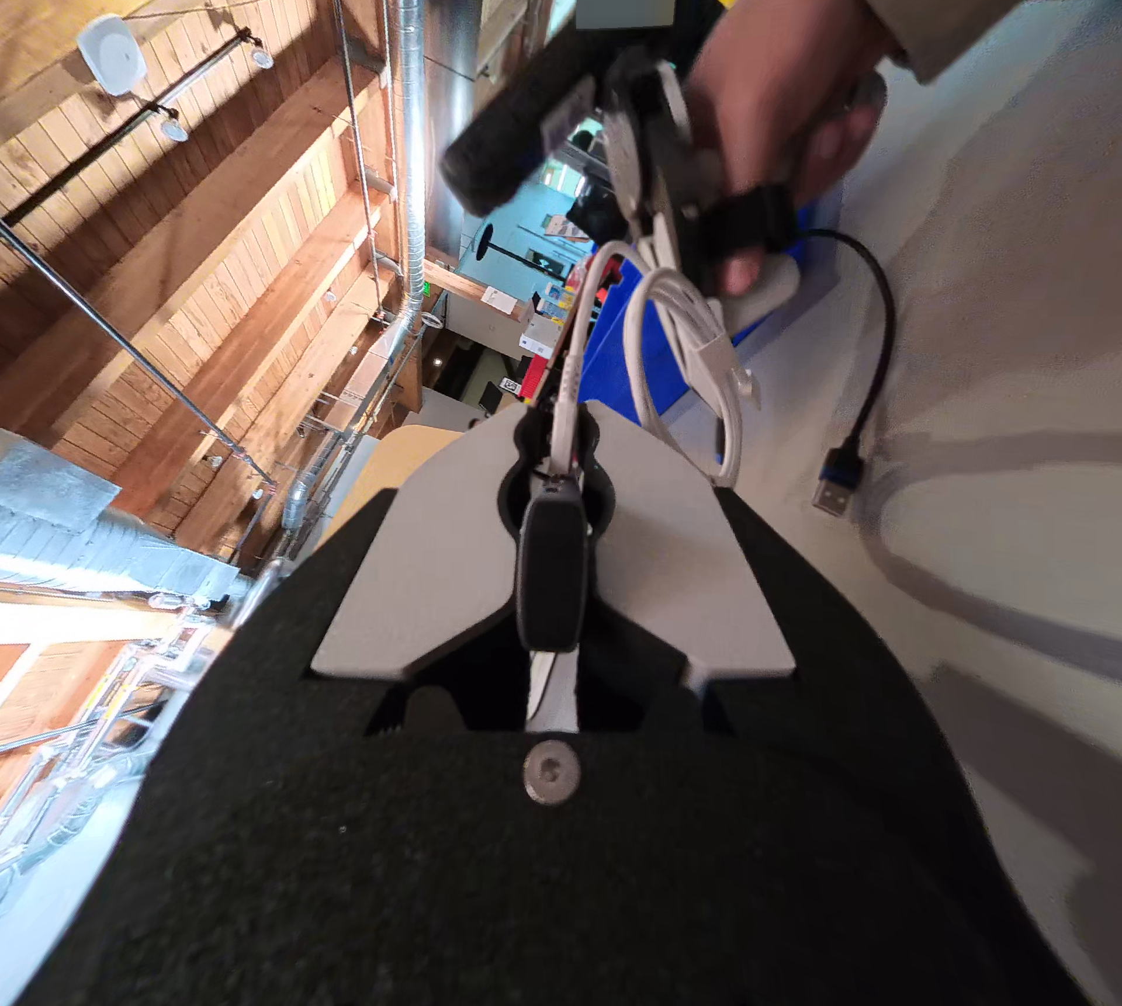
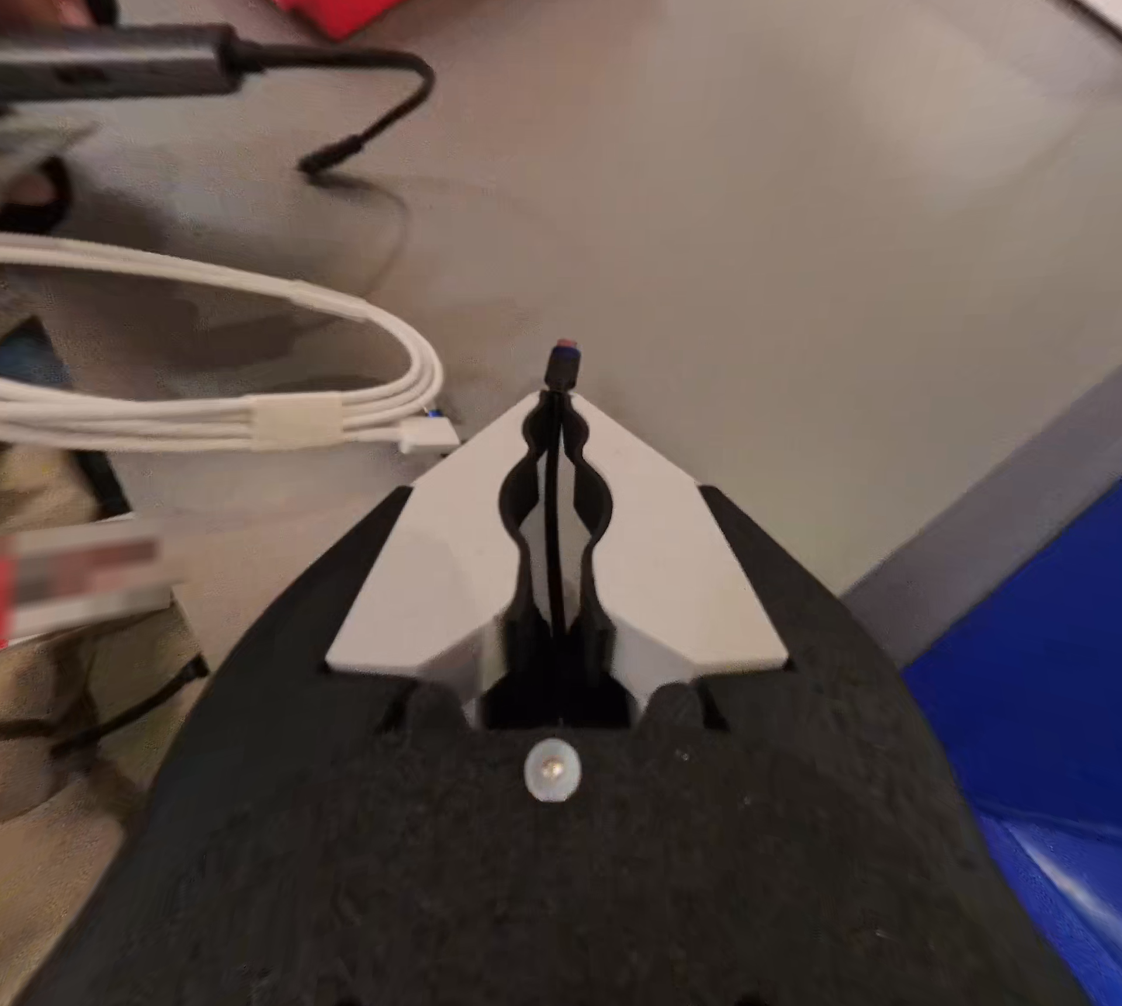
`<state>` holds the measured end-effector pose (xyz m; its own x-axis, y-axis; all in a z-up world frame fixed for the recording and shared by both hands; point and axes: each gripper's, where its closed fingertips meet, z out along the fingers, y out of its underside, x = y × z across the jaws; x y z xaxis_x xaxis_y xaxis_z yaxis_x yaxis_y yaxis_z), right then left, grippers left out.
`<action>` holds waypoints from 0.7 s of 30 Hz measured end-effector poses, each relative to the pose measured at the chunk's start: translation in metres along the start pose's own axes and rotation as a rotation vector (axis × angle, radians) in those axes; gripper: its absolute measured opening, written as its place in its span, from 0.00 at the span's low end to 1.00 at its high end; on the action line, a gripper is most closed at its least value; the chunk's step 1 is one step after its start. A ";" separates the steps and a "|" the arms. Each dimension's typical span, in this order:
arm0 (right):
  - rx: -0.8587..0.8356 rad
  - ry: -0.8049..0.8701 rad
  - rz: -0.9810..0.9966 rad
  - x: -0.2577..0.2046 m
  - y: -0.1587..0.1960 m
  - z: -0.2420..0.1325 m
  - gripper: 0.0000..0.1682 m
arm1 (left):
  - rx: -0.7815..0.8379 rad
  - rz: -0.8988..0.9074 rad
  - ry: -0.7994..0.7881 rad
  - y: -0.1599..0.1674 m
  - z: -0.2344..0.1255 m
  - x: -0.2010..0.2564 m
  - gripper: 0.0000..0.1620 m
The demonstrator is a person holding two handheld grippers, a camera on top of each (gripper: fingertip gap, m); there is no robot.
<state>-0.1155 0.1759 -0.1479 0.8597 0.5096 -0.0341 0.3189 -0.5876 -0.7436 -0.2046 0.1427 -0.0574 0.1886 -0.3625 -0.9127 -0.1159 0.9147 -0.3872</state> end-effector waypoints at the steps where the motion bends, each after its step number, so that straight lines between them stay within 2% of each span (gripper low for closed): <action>1: -0.009 0.006 0.024 0.005 0.008 0.008 0.01 | -0.004 -0.003 0.000 0.001 0.000 0.000 0.07; 7: -0.014 0.006 0.079 0.021 0.022 0.021 0.03 | -0.013 -0.109 0.051 0.007 0.002 0.008 0.08; 10: 0.033 -0.031 0.079 0.019 0.014 0.014 0.19 | 0.003 -0.236 0.064 0.008 0.001 0.004 0.08; 13: 0.273 -0.141 -0.092 -0.019 -0.031 -0.016 0.22 | 0.039 -0.348 0.071 0.006 -0.002 -0.003 0.08; 15: 0.356 -0.141 -0.263 -0.045 -0.046 -0.026 0.20 | 0.086 -0.427 0.099 -0.001 -0.005 -0.006 0.08; 18: 0.431 -0.073 -0.473 -0.069 -0.054 -0.027 0.14 | 0.140 -0.485 0.149 -0.010 -0.008 -0.004 0.08; 21: 0.370 -0.100 -0.583 -0.087 -0.048 -0.016 0.17 | 0.178 -0.493 0.181 -0.018 -0.013 -0.002 0.08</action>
<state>-0.1996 0.1496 -0.0982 0.5428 0.7428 0.3920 0.5451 0.0435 -0.8372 -0.2157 0.1245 -0.0504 0.0066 -0.7662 -0.6426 0.1131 0.6391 -0.7608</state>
